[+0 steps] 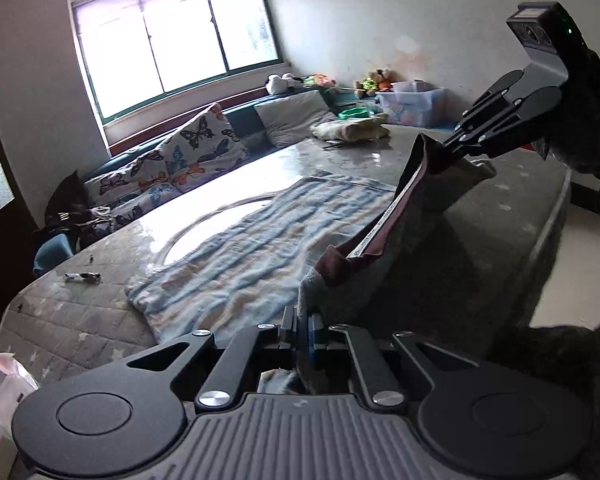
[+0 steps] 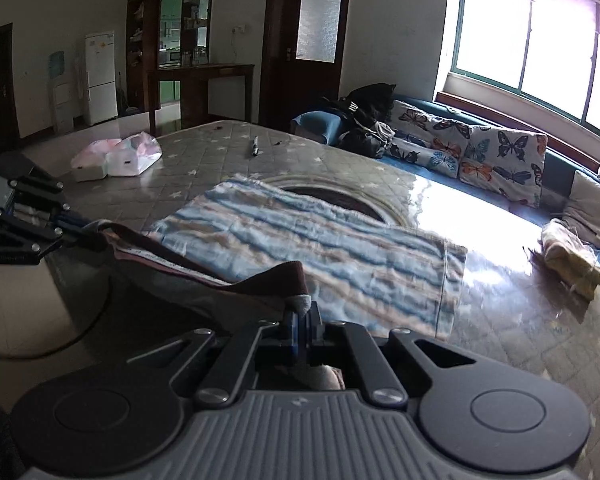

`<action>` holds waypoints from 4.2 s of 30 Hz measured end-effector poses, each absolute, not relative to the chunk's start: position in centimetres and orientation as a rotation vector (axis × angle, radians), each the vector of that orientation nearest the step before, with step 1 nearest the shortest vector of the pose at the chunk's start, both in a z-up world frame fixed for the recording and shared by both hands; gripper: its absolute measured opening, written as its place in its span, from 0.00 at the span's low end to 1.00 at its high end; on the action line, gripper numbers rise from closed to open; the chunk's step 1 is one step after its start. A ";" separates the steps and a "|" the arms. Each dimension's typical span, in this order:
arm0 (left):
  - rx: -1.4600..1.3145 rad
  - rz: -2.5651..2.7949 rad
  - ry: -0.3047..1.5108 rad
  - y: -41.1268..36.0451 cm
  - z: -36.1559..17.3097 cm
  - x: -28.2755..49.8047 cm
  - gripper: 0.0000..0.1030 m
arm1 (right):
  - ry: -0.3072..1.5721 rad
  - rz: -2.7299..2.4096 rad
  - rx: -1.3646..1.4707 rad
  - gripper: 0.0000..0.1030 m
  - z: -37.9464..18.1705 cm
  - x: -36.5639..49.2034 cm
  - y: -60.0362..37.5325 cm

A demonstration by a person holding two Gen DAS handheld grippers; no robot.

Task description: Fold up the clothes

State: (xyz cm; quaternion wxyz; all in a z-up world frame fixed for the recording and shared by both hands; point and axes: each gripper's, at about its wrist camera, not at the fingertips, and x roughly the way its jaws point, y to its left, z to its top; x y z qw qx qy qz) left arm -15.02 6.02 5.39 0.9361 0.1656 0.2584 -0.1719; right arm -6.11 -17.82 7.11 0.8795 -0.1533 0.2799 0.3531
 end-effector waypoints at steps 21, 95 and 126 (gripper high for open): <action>0.288 -0.149 0.684 13.6 5.5 10.3 0.05 | 0.698 0.698 -0.308 0.03 6.3 19.1 -7.8; -0.037 -0.075 0.745 16.0 0.7 -1.6 0.10 | 0.730 0.372 -0.086 0.05 0.5 10.7 -22.3; 0.018 -0.093 0.799 12.9 0.6 14.5 0.29 | 0.795 0.520 -0.189 0.09 -1.3 21.7 -10.8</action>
